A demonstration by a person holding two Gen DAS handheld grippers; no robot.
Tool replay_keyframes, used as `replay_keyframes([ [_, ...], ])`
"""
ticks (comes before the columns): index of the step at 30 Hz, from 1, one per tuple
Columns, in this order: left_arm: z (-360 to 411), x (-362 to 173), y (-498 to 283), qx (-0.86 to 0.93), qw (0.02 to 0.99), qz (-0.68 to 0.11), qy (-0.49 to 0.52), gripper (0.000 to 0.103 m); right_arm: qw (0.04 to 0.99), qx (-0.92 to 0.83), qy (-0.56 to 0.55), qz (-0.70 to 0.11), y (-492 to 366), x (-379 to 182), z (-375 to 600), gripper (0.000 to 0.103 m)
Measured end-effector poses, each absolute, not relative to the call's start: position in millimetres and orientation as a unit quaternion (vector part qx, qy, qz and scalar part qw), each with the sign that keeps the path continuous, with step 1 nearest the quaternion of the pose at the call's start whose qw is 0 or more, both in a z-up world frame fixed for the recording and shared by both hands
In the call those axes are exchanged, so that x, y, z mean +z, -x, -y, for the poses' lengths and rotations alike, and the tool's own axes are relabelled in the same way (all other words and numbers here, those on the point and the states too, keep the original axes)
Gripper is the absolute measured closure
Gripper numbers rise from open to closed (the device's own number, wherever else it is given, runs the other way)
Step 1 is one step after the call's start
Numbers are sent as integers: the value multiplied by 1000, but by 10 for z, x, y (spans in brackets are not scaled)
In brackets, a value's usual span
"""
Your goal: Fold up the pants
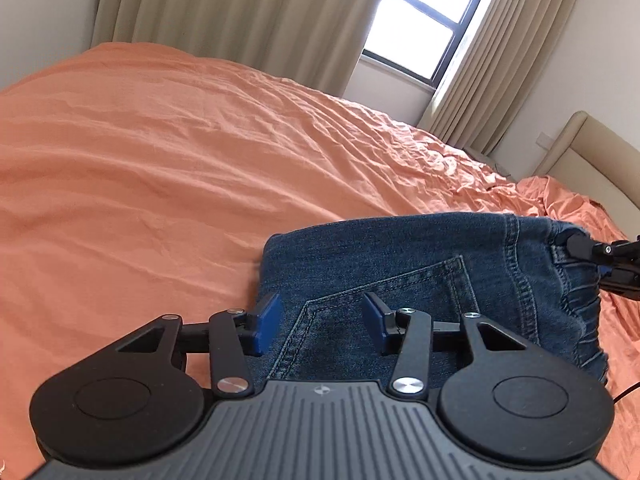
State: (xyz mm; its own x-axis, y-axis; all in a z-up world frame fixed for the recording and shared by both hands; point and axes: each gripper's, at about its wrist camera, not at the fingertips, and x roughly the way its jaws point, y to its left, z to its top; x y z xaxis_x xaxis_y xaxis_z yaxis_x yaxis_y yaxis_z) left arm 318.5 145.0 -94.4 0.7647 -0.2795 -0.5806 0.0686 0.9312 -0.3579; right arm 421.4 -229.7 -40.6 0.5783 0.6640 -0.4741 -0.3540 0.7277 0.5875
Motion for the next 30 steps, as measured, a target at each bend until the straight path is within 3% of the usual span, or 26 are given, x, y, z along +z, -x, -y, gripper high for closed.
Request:
replay_keyframes([
  [4, -1326, -823, -3200, -113, 928, -315, 164, 48, 870, 252, -209, -368, -4285, -345, 2575, 89],
  [9, -1077, -901, -3354, -133, 925, -328, 139, 52, 855, 162, -247, -427, -4453, -1149, 3122, 89],
  [13, -901, -1051, -3554, -140, 924, -339, 111, 52, 857, 157, -251, -422, -4458, -1488, 3266, 89],
  [18, -834, -1302, -3911, -125, 918, -369, 74, 64, 856, 139, -231, -442, -4581, -1726, 3275, 89],
  [20, -844, -1400, -4056, -125, 912, -383, 74, 64, 850, 139, -242, -447, -4605, -1826, 3317, 89],
  [24, -784, -1563, -4280, -109, 905, -410, 40, 76, 849, 139, -251, -444, -4607, -1897, 3318, 87],
  [30, -695, -1442, -4237, -93, 909, -407, -9, 77, 868, 127, -228, -422, -4343, -1598, 3257, 75],
])
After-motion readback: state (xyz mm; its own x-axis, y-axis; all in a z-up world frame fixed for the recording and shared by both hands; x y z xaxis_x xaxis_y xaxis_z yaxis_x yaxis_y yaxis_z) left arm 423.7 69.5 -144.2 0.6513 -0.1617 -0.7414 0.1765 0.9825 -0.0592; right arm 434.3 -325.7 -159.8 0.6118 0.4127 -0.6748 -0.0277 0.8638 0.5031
